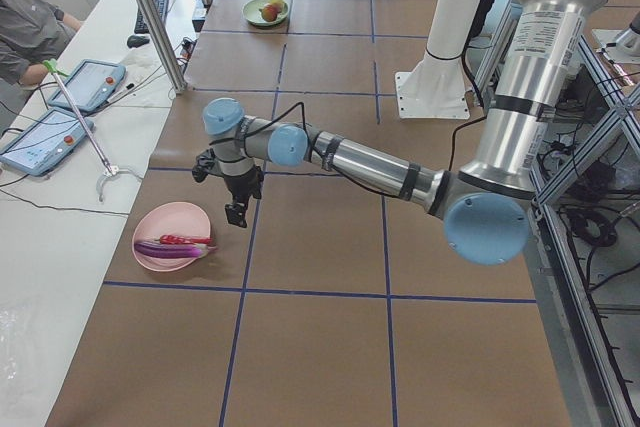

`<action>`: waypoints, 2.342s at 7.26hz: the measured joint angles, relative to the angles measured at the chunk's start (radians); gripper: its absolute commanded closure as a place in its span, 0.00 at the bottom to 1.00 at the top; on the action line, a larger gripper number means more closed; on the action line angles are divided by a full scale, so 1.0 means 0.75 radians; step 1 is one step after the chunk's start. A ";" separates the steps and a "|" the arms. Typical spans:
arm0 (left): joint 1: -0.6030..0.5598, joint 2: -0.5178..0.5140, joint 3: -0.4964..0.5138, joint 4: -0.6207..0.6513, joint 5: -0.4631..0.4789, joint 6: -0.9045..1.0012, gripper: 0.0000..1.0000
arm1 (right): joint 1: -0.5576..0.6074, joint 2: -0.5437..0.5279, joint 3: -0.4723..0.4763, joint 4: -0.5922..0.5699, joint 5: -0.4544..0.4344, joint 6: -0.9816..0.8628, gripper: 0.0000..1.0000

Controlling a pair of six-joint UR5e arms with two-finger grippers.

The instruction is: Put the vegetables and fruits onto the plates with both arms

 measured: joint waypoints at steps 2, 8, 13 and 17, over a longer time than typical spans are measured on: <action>-0.162 0.191 -0.039 -0.006 -0.044 0.185 0.00 | 0.000 0.000 0.001 -0.001 0.001 0.000 0.00; -0.338 0.456 -0.089 -0.007 -0.122 0.343 0.00 | 0.015 -0.026 0.173 -0.225 0.000 -0.004 0.00; -0.335 0.472 -0.087 -0.024 0.016 0.351 0.00 | 0.015 -0.046 0.191 -0.236 0.005 -0.002 0.00; -0.334 0.473 -0.106 -0.024 0.019 0.355 0.00 | 0.013 -0.068 0.193 -0.234 0.004 -0.006 0.00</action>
